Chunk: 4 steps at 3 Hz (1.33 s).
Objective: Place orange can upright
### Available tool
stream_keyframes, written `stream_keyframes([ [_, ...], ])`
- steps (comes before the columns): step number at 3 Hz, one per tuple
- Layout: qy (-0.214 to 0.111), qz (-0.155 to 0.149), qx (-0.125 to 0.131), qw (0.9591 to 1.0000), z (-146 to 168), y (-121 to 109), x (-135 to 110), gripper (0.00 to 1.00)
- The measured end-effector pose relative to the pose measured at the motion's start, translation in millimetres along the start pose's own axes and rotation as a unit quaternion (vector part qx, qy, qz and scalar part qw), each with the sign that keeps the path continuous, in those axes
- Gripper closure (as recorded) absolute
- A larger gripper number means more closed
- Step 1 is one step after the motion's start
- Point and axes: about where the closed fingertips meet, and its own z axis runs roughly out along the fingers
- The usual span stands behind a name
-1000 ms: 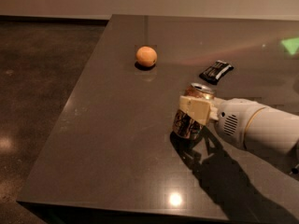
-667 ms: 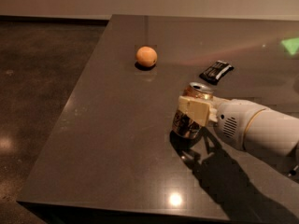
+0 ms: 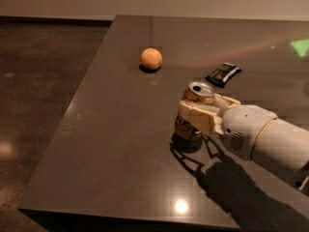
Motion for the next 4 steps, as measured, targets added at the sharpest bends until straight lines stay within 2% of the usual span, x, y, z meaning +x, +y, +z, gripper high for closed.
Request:
stream_keyframes([
  [1, 0.003, -0.040, 0.012, 0.9991, 1.0, -5.3, -4.4, 1.00],
  [2, 0.000, -0.070, 0.016, 0.9974, 2.5, -6.9, -11.7, 0.83],
  [3, -0.001, -0.085, 0.017, 0.9962, 4.2, -4.7, -18.8, 0.61],
  [4, -0.003, -0.085, 0.018, 0.9962, 5.5, -5.4, -19.5, 0.30],
])
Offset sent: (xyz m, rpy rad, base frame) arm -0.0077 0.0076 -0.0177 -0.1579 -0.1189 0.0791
